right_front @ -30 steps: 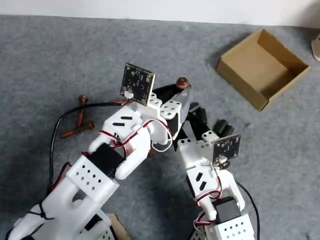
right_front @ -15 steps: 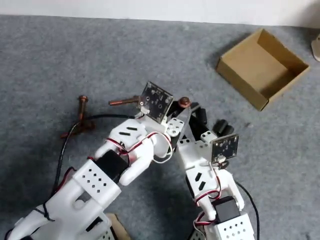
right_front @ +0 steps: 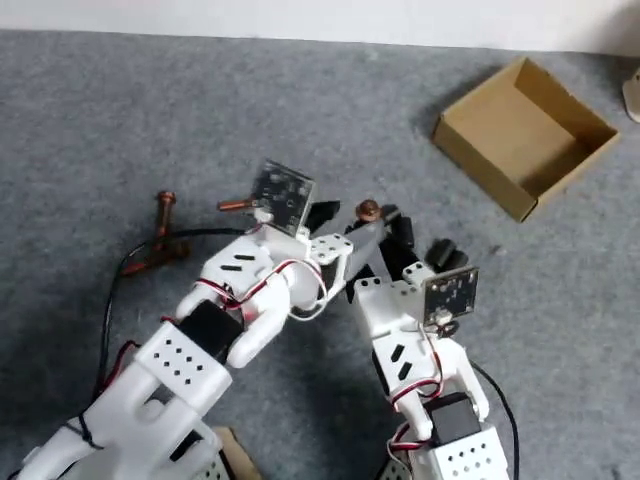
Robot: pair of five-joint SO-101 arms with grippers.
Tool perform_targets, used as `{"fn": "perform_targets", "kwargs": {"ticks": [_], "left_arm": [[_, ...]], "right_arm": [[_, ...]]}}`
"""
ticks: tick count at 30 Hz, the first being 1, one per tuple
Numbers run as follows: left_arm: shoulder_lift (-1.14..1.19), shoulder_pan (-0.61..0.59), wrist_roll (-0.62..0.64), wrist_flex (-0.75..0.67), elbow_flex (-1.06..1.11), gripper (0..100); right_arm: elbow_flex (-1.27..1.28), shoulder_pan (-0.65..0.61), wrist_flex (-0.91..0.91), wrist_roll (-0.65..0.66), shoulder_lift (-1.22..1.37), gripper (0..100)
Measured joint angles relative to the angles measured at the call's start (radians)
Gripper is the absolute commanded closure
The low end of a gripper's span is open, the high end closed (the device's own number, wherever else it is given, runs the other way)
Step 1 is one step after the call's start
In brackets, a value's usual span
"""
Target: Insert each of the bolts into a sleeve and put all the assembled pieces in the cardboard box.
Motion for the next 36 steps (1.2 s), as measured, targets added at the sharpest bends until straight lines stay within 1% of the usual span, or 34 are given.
{"fn": "perform_targets", "kwargs": {"ticks": [3,8,15,19,24,27,32,36], "left_arm": [[-0.002,0.000,0.028,0.086,-0.028,59],[0.000,0.000,0.034,0.221,-0.098,59],[0.000,-0.017,0.035,0.339,-0.150,59],[0.000,-0.081,0.037,0.420,-0.192,59],[0.000,-0.169,0.114,0.560,-0.238,59],[-0.014,-0.207,0.129,0.638,-0.253,59],[0.006,-0.229,0.126,0.763,-0.250,59],[0.003,-0.230,0.126,0.812,-0.249,59]], "right_arm": [[0.000,-0.006,0.002,0.003,0.000,99.4],[0.000,-0.008,0.002,0.003,0.000,99.4],[0.000,-0.008,0.002,0.003,0.000,99.4],[0.000,0.048,0.002,0.003,0.000,99.4],[0.000,0.075,0.002,0.003,0.000,99.4],[0.000,0.101,0.002,0.003,0.002,99.4],[0.000,0.167,0.043,0.003,-0.002,99.4],[0.000,0.209,0.132,0.003,-0.002,99.4]]}}
